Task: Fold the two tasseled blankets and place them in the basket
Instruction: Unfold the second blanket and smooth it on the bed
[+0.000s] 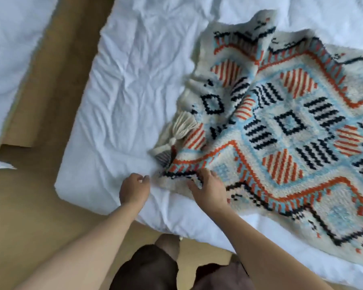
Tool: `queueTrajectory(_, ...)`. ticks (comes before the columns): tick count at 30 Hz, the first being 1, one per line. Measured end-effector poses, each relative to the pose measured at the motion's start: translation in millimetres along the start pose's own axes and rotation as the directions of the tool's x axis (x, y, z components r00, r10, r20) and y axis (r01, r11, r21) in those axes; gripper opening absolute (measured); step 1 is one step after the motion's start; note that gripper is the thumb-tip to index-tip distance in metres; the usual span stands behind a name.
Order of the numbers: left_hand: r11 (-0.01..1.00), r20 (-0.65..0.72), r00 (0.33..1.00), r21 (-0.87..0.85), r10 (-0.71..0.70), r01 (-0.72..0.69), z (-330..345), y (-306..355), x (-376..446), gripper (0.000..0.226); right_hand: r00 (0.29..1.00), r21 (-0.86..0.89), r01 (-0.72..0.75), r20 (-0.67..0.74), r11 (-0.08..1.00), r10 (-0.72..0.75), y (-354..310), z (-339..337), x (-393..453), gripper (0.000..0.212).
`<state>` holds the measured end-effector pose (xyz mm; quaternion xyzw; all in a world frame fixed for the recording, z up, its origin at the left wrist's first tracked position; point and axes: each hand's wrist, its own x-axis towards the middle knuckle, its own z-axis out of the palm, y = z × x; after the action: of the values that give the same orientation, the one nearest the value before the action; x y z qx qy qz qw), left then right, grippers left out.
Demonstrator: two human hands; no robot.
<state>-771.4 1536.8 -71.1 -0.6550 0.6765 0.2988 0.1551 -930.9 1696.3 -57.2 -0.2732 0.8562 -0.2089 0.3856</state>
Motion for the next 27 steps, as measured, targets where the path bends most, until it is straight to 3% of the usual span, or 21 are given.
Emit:
queueTrajectory(2, 0.993, -0.038, 0.999, -0.115, -0.001, -0.003, -12, -2, 14, 0.035, 0.974, 0.031, 0.074, -0.216, 0.997, -0.066, -34, 11, 20, 0.032)
queueTrajectory(4, 0.971, 0.017, 0.999, -0.235, 0.05, -0.045, -15, 11, 26, 0.03, 0.957, 0.03, 0.111, -0.272, 0.993, -0.099, -61, 15, 47, 0.031)
queueTrajectory(6, 0.912, 0.117, 0.991, -0.409, 0.063, -0.01, -15, 31, 39, 0.024, 0.993, 0.017, -0.034, -0.108, 0.999, 0.035, -83, 18, 80, 0.041)
queueTrajectory(8, 0.831, 0.201, 0.979, -0.548, 0.022, 0.094, -12, 45, 54, 0.027, 0.984, -0.209, -0.115, 0.106, 0.971, 0.14, -95, 29, 104, 0.04)
queueTrajectory(10, 0.784, 0.309, 0.951, -0.589, -0.005, 0.195, -11, 47, 72, 0.042, 0.972, -0.404, -0.041, 0.197, 0.914, 0.131, -105, 45, 106, 0.031)
queueTrajectory(11, 0.765, 0.353, 0.935, -0.6, -0.009, 0.234, -14, 48, 78, 0.052, 0.971, -0.419, 0.022, 0.227, 0.908, 0.081, -111, 54, 100, 0.032)
queueTrajectory(14, 0.765, 0.413, 0.907, -0.609, 0.079, 0.211, -35, 46, 87, 0.063, 0.945, -0.251, 0.224, 0.293, 0.942, -0.146, -130, 83, 60, 0.017)
queueTrajectory(17, 0.845, 0.604, 0.763, -0.513, 0.23, 0.152, -56, 36, 87, 0.049, 0.891, -0.151, 0.322, 0.381, 0.935, -0.246, -140, 112, 19, 0.015)
queueTrajectory(19, 0.892, 0.702, 0.681, -0.422, 0.208, 0.162, -65, 34, 89, 0.074, 0.833, -0.122, 0.386, 0.472, 0.914, -0.289, -144, 129, 0, 0.015)
queueTrajectory(20, 0.905, 0.713, 0.671, -0.398, 0.201, 0.152, -65, 38, 92, 0.079, 0.801, -0.1, 0.408, 0.516, 0.907, -0.303, -146, 135, -6, 0.014)
queueTrajectory(22, 0.92, 0.656, 0.724, -0.385, 0.214, 0.076, -60, 54, 95, 0.069, 0.74, -0.085, 0.452, 0.592, 0.888, -0.32, -156, 140, -13, 0.018)
queueTrajectory(24, 0.935, 0.479, 0.857, -0.355, 0.189, -0.008, -55, 69, 98, 0.052, 0.703, -0.116, 0.466, 0.651, 0.877, -0.287, -162, 132, -9, 0.026)
queueTrajectory(25, 0.932, 0.364, 0.914, -0.361, 0.18, -0.04, -58, 74, 101, 0.041, 0.718, -0.096, 0.431, 0.639, 0.897, -0.276, -163, 122, -3, 0.029)
queueTrajectory(27, 0.924, 0.178, 0.974, -0.379, 0.137, -0.061, -69, 74, 115, 0.029, 0.823, -0.004, 0.331, 0.491, 0.944, -0.286, -160, 91, 21, 0.03)
